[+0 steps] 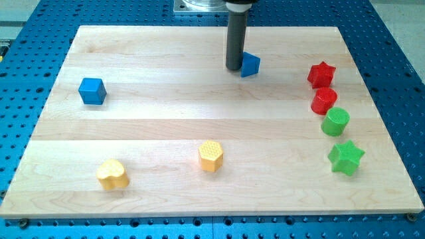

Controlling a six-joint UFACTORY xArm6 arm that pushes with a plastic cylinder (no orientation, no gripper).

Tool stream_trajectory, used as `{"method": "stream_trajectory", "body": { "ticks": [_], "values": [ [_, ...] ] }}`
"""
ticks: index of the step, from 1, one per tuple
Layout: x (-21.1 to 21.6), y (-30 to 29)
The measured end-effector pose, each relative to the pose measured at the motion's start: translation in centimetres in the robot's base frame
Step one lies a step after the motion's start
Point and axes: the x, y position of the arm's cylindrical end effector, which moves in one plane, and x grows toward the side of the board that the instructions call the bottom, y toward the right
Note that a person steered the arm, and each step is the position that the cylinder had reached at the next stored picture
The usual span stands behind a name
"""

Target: Move the triangle to the top of the red star

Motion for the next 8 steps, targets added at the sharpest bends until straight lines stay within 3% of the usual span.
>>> {"method": "stream_trajectory", "body": {
  "ticks": [1, 2, 4, 5, 8],
  "values": [
    [-0.4, -0.1],
    [3.7, -4.1],
    [0.3, 5.1],
    [-1.7, 2.1],
    [-1.5, 9.6]
  ]
}}
